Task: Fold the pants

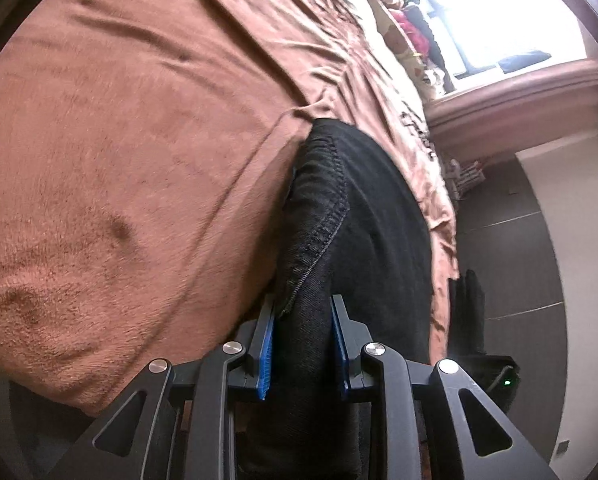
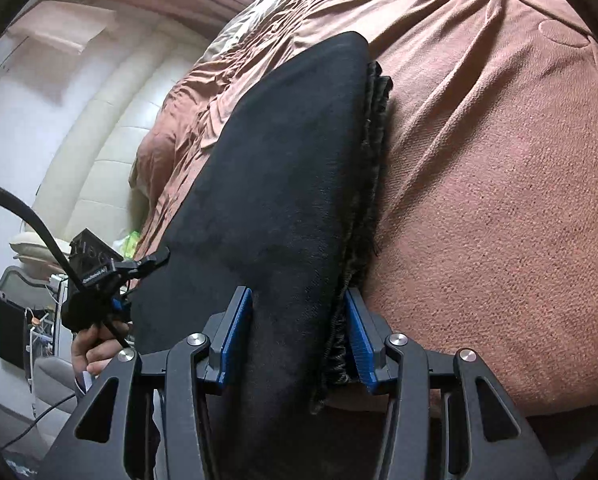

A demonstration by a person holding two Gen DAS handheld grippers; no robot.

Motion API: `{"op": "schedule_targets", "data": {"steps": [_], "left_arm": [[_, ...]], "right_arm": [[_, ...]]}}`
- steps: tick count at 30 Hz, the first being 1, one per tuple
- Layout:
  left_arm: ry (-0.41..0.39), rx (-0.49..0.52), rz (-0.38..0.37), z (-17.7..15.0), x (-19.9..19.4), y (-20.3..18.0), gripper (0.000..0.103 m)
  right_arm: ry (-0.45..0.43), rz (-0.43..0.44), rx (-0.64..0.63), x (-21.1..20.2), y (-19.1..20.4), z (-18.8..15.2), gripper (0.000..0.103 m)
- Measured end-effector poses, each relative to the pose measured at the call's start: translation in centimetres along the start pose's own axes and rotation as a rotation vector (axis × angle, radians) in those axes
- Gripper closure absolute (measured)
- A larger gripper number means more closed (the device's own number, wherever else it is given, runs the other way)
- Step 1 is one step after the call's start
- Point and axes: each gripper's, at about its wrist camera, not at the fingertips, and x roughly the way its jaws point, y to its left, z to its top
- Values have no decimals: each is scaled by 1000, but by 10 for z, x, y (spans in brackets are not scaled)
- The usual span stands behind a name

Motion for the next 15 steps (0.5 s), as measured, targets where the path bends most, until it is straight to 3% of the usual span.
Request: {"op": "schedule_targets", "data": {"steps": [3,15], "left_arm": [[16,-8,34,-3,7,5,72],[46,23,98,10,11,4,64]], "right_arm": [[23,-35,-20,2,-2,-1,59],[8,-20,-17,0,-7,-4,58]]}}
